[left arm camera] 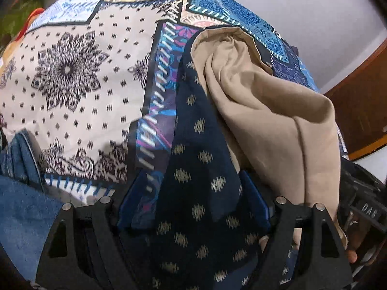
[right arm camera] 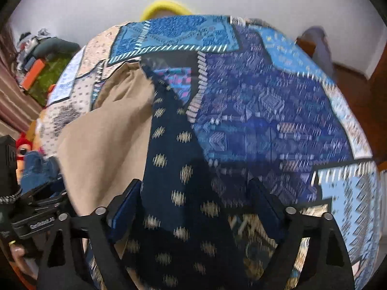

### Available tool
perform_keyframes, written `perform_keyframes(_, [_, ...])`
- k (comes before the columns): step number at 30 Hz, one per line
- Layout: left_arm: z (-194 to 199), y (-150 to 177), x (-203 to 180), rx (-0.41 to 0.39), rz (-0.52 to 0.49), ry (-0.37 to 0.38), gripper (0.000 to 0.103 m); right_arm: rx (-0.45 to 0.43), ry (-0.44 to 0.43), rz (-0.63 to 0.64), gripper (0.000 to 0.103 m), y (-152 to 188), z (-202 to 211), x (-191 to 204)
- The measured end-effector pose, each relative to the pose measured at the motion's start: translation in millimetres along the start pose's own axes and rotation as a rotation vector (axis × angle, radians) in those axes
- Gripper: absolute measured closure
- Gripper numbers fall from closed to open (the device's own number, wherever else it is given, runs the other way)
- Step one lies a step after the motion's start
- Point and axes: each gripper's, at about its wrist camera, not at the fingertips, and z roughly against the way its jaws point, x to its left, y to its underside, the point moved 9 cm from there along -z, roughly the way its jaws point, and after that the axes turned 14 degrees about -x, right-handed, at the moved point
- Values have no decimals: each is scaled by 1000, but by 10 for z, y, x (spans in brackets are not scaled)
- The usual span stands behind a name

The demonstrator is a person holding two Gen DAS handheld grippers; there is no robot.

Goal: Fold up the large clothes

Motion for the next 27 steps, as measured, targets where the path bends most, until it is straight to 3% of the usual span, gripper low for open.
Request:
perform_keyframes(2, [1,-9,-65,-13,-16,15,46,-33,-15,55,51,-14,36,83])
perform_keyframes(4, [45,3,-131,-21,-18,21,72,-52,-9,95,81,-13,91,144])
perform_keyframes(6, [118,8,-201,-25,-67,-2,88,-59,10,150,91,-3,171,179])
perform_keyframes(7, [151,-11,-224,-31,-86,-10,91,-61,14,160,93,4,216,176])
perform_keyframes(11, [589,-121,-375,-98,-147,21,92,-89,-2,150,95,11,565,134])
perform_keyframes(17, [1576,-130,-650,-193,-282,99,92,-168,-53,135,95,19,1382,132])
perform_keyframes(22, [2242,239,-772,-200,-334,160,92,-215,-78,152,95,218,2060,173])
perform_keyframes(27, [2506,766,-683,-168,-373,160,92,-217,-96,164,95,708,2560,199])
